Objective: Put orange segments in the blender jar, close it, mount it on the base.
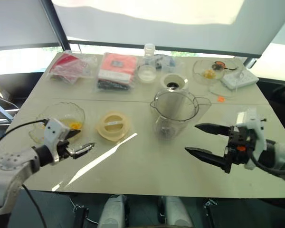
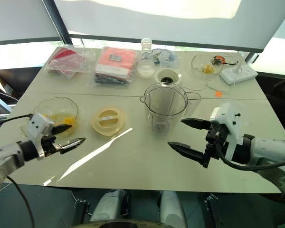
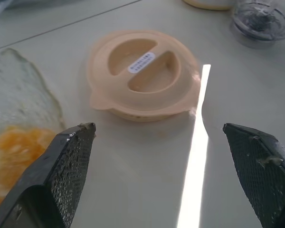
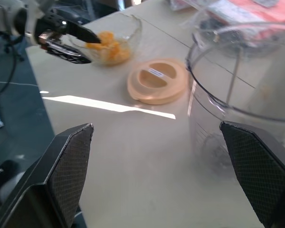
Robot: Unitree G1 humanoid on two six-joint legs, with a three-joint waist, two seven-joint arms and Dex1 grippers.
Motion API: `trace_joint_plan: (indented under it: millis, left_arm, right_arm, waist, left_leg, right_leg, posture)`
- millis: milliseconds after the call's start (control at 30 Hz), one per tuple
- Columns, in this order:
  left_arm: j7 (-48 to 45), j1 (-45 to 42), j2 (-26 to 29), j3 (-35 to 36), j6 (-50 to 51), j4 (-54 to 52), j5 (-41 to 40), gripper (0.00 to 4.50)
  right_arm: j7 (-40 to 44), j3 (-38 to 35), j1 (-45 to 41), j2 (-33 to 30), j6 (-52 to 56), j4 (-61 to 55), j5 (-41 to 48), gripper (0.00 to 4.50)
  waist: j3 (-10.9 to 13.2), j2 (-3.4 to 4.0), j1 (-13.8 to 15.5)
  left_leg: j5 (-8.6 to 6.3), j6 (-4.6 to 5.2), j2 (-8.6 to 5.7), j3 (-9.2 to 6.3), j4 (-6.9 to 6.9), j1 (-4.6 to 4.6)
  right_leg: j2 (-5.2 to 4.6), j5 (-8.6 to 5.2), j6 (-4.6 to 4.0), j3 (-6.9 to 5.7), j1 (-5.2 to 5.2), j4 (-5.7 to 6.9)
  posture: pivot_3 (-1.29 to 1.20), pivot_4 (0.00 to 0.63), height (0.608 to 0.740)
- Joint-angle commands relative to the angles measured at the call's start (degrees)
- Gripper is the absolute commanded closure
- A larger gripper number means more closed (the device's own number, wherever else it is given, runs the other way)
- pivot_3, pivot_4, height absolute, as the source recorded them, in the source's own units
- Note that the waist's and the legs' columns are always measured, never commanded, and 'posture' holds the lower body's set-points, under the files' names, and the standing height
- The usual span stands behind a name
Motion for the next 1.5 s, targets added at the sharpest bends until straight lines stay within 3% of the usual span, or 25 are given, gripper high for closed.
trace_joint_plan:
  millis: [33, 167, 367, 533, 1267, 1400, 1500]
  left_arm:
    - [1.68, -6.46, 3.76, 5.74, 5.74, 1.59, -3.80, 0.01]
    - [-3.22, -10.97, 12.47, 4.63, 5.03, 6.31, -0.34, 0.01]
    - [-8.62, -16.66, 20.44, -8.14, -1.99, 18.33, 11.16, 0.01]
    - [-5.59, -26.41, 16.37, -17.36, 2.88, 28.37, 17.06, 0.01]
    - [-16.59, -37.99, 5.53, -29.19, -4.43, 49.24, 26.51, 0.01]
    - [-16.92, -40.40, 3.61, -30.06, -6.64, 54.07, 28.92, 1.26]
    - [-17.47, -41.13, 3.09, -30.03, -7.46, 55.60, 30.05, 2.97]
  right_arm:
    - [-2.55, -2.67, -3.44, -2.94, 0.31, 0.37, 5.43, 0.01]
    - [-2.89, -2.51, -7.24, -6.23, 0.40, 2.65, 7.53, 0.01]
    - [-2.21, 1.19, -11.34, -7.49, -0.25, 4.62, 6.46, 0.01]
    - [-3.65, 3.83, -11.83, -6.42, -0.69, 3.70, 4.56, 0.01]
    - [-9.51, 5.02, -11.78, -3.87, -2.22, 1.27, 3.52, 0.01]
    - [-9.91, 5.36, -12.21, -3.69, -2.81, 1.32, 2.69, 0.00]
    - [-9.93, 5.45, -12.50, -3.75, -3.17, 1.52, 2.22, 0.00]
  waist:
    - [0.06, -0.09, 0.02]
    - [0.12, -0.22, -0.28]
    - [0.17, -0.14, -0.25]
    - [0.19, -0.17, -0.08]
    - [0.17, -0.27, -0.03]
    - [0.15, -0.31, -0.06]
    - [0.15, -0.31, -0.09]
  left_leg:
    - [0.00, 0.00, -0.02, 0.00, 0.03, -0.04]
    - [0.01, 0.00, -0.03, 0.05, 0.15, -0.07]
    - [-0.01, 0.01, -0.02, 0.18, 0.02, -0.06]
    - [-0.01, 0.01, -0.01, 0.12, 0.02, -0.12]
    - [0.00, 0.06, -0.05, 0.07, 0.22, -0.38]
    - [0.00, 0.06, -0.06, 0.06, 0.27, -0.39]
    - [0.00, 0.06, -0.07, 0.06, 0.27, -0.38]
  right_leg:
    - [-0.02, 0.00, 0.00, 0.00, -0.01, 0.00]
    - [-0.03, 0.01, 0.00, 0.02, -0.01, 0.00]
    - [-0.08, 0.01, -0.01, 0.07, -0.11, -0.03]
    - [-0.08, 0.02, -0.01, 0.01, -0.14, 0.01]
    - [-0.09, 0.05, 0.02, -0.05, -0.21, 0.06]
    - [-0.09, 0.05, 0.03, -0.05, -0.18, 0.07]
    - [-0.09, 0.06, 0.05, -0.05, -0.18, 0.07]
  posture:
    - [0.00, 0.150, 0.740]
    - [0.00, 0.150, 0.740]
    - [0.00, 0.150, 0.740]
    - [0.00, 0.150, 0.740]
    - [0.00, 0.150, 0.740]
    - [0.00, 0.150, 0.740]
    - [0.00, 0.150, 0.740]
